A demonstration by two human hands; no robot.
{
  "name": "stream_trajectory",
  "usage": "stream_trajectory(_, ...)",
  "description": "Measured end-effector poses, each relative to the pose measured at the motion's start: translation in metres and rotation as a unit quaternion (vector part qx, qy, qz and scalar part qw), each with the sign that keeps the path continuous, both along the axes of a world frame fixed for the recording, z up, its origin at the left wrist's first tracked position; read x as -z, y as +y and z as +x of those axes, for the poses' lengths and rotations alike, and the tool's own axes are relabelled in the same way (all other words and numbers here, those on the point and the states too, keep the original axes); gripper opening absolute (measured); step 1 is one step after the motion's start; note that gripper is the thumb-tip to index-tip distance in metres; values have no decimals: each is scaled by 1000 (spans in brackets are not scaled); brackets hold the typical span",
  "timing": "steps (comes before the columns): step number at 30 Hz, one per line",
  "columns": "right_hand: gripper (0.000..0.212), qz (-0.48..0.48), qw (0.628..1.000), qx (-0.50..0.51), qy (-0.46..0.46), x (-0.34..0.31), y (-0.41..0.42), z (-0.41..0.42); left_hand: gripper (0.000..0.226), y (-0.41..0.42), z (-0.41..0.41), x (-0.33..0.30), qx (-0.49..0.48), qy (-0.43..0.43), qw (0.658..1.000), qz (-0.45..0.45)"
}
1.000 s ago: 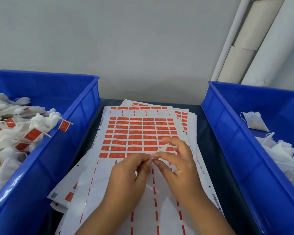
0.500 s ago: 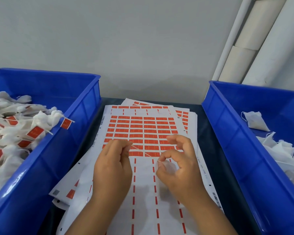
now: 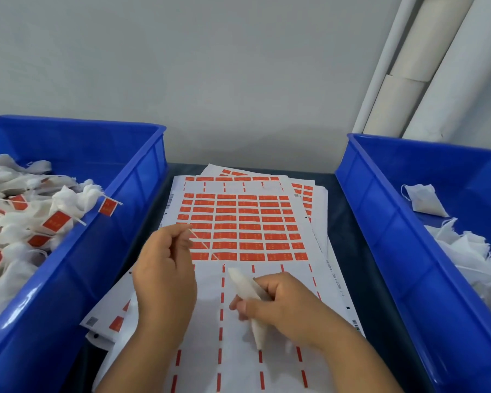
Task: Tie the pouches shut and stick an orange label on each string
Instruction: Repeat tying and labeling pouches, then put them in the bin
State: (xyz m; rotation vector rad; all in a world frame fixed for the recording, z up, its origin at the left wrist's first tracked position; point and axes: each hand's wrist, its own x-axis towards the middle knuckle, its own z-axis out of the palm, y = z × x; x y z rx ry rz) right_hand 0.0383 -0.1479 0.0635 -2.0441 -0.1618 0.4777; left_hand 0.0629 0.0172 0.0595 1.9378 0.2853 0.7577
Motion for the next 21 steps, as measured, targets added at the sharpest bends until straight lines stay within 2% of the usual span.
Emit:
stream_trajectory(1, 17, 27, 1000, 12, 5, -1, -2, 0, 11, 3, 2, 0, 1, 12, 1000, -11)
stream_trajectory(4, 14, 163, 985, 51, 1, -3, -8, 1, 16, 11, 8, 6, 36, 90, 995, -9)
stream_trajectory(6, 14, 261, 960, 104, -10, -3, -12, 3, 20, 6, 9, 9, 85, 162, 982, 53)
stream_trajectory(8, 18, 293, 941, 170, -29, -1, -15, 6, 14, -3, 6, 10, 159, 214, 955, 131)
stream_trajectory(10, 9, 236, 943, 224, -66, 3, -18, 10, 7, -11, 0, 8, 253, 239, 922, 171)
stream_trajectory(13, 8, 121, 954, 252, -104, 9, -18, 10, 11, -17, -7, 5, 361, 238, 885, 176)
stream_trajectory(16, 7, 33, 968, 205, -143, 13, -15, 9, 23, -16, -11, 2, 376, 180, 897, 146)
stream_trajectory(18, 14, -23, 975, 145, -166, 15, -13, 9, 27, -15, -12, 2, 369, 122, 912, 132)
stream_trajectory(21, 7, -56, 982, 102, -147, 19, -8, 10, 29, -15, -11, 2, 347, 67, 925, 143)
